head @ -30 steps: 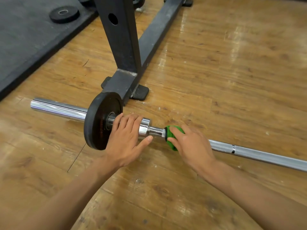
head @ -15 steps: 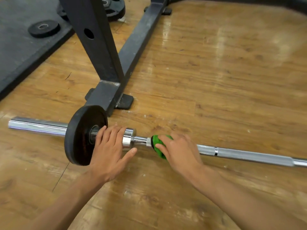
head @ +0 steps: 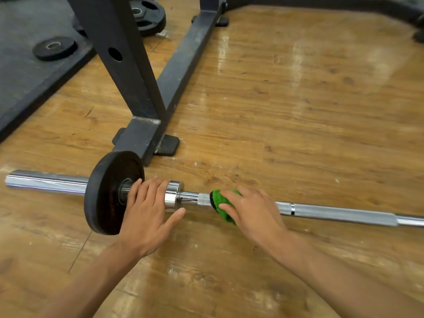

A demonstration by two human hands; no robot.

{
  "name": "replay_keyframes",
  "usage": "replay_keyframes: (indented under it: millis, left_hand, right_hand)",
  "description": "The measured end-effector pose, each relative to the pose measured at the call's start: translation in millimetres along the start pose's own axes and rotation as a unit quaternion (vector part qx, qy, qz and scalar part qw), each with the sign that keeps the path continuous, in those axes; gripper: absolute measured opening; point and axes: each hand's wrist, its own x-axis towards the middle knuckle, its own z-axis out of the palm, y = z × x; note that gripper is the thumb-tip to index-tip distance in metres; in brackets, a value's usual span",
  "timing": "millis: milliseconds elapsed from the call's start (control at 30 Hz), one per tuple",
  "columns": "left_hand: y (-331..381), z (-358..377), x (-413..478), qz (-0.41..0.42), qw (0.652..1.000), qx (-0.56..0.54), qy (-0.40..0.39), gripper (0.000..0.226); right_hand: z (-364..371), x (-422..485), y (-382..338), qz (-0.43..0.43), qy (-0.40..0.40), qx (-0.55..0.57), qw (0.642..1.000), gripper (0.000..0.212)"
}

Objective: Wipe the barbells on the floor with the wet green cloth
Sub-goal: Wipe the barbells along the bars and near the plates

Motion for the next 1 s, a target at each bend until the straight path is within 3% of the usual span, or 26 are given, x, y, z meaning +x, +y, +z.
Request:
replay_keyframes:
  millis: [100, 267, 567, 767, 1000]
  left_hand:
    - [1.5, -1.1, 0.0, -0.003, 1.000, -0.001, -0.001, 0.082]
    - [2.8, -5.5, 1.4, 0.009, 1.000, 0.004, 0.006, 0.079]
    - [3.7, -1.8, -15.1, -0.001, 1.000, -0.003, -0.011, 0.085]
    - [7.6, -0.7, -32.1, 0.006, 1.000, -0.016, -0.007, 0.092]
    - [7.0, -2.0, -57.1, 0.020, 0.997, -0.073, 0.029, 0.092]
  right_hand:
    - [-2.3, 10.2, -21.5, -0.005, 0.016, 0.032, 0.999, 0.030]
    - [-0.5, 46.8, -65.9, -0.035, -0.058, 0.034, 0.997, 0.031]
    - [-9.2, -9.9, -7.3, 0.008, -0.011, -0.011, 1.000, 0.039]
    - [12.4, 30.7, -70.0, -0.053, -0.062, 0.006, 0.997, 0.036]
    - [-7.5, -27.6, -21.1, -0.028, -0.094, -0.021, 0.995, 0.054]
